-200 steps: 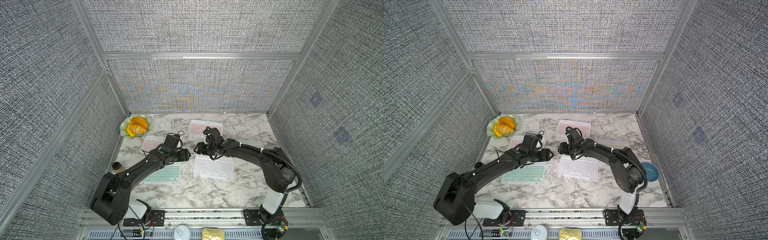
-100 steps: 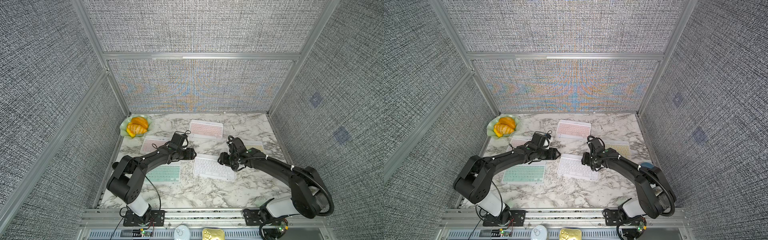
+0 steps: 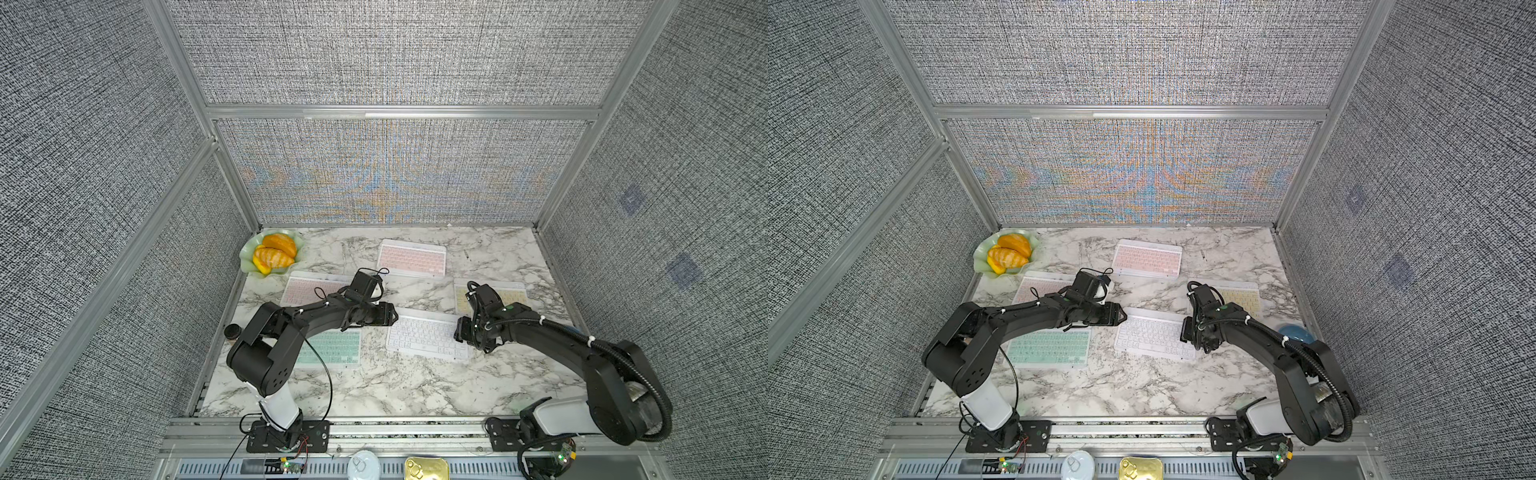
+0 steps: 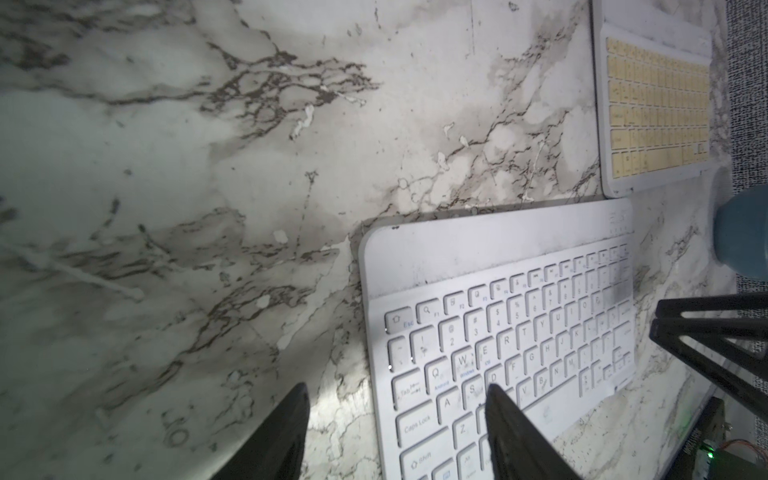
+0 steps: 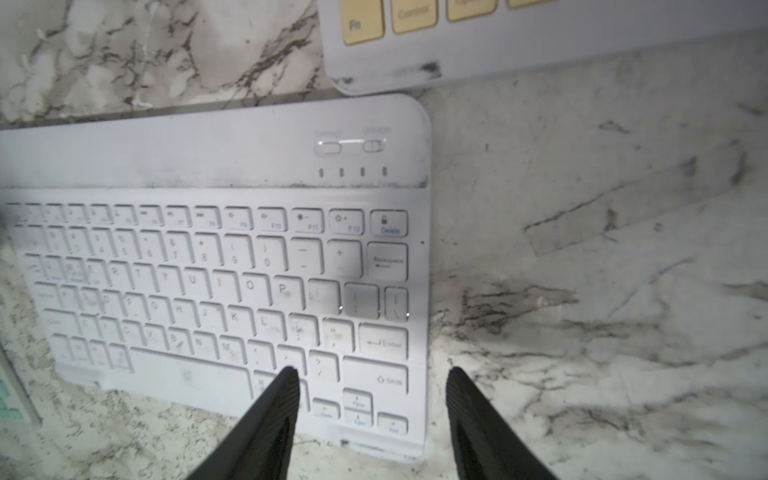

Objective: Stack the numeric keypads
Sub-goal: Pick up the numeric keypad from the center of the board.

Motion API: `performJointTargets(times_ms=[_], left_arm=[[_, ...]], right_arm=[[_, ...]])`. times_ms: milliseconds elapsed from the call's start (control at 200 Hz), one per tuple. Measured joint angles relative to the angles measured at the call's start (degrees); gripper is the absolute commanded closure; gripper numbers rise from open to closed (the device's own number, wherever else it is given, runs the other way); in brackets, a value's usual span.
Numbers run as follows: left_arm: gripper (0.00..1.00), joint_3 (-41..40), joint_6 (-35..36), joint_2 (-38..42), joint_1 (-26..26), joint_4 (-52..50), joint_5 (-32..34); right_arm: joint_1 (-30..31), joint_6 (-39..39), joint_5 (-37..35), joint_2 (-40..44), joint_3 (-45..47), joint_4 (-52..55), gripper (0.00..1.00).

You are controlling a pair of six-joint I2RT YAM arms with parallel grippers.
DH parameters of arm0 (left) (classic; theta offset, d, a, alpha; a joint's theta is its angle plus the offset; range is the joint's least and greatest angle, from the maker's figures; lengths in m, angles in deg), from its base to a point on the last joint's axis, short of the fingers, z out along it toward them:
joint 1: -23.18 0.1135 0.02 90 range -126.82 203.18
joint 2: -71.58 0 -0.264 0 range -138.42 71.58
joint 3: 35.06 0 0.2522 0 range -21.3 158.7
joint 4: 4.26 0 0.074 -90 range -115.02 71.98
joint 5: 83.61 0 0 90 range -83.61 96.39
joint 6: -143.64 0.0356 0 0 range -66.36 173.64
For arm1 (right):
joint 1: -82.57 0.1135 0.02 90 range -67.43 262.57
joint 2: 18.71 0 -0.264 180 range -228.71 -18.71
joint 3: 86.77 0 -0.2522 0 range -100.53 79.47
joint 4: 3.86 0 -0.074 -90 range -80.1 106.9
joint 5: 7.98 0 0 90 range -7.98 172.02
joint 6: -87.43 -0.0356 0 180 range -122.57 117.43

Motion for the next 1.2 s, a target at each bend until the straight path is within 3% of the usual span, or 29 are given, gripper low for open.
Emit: performJointTargets(times_ms=[550,1201], left_arm=[[0.32,-1.6,-0.9,-0.6,0.0,1.3,0.0],[0.32,-1.5,-0.9,0.1,-2.1,-2.2,1.7]], right_arm=[[1.8,1.7,0.7,-9.9,-4.5,-8.5,0.4],[1.5,2.4,0.8,-8.0,-3.2,-7.9,0.4]])
